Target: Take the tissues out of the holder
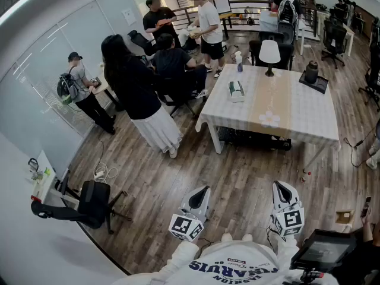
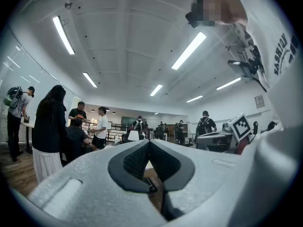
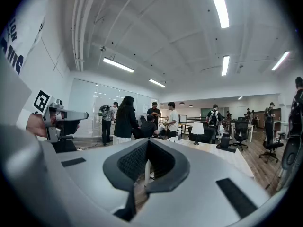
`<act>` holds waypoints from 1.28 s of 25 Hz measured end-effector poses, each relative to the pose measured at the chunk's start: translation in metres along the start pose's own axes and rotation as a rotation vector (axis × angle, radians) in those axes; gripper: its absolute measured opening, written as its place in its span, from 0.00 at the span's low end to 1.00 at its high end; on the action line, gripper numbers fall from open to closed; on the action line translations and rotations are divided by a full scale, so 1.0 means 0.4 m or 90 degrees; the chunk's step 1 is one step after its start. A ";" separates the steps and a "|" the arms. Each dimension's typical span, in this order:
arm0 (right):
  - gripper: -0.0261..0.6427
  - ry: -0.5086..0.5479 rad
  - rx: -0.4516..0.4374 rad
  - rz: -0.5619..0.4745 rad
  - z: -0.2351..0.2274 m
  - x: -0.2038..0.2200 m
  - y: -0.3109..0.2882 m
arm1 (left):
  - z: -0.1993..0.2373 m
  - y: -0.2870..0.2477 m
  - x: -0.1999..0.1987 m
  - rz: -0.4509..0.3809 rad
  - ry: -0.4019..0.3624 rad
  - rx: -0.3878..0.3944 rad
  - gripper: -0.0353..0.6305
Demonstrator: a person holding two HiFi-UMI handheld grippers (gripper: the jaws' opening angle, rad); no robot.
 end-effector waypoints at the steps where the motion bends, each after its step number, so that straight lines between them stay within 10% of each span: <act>1: 0.05 -0.003 -0.002 0.001 0.013 -0.004 -0.001 | 0.004 0.007 0.001 0.002 -0.005 0.003 0.06; 11: 0.05 -0.021 -0.094 -0.022 0.098 -0.040 -0.003 | 0.038 0.067 0.005 -0.006 -0.012 0.010 0.06; 25: 0.05 -0.066 -0.013 -0.049 0.010 -0.007 0.025 | 0.023 0.027 0.022 0.005 -0.006 -0.008 0.06; 32: 0.28 -0.059 -0.081 -0.040 -0.082 0.062 0.009 | -0.068 -0.040 0.063 0.020 -0.005 -0.012 0.06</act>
Point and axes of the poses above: the fingertips, and each gripper's own axes: y backward along the fingers, z to its left, x out of its underside, the point moved 8 cm from there along y, backward along the fingers, and after that the axes turned 5 degrees about y, right-handed, at the moved point
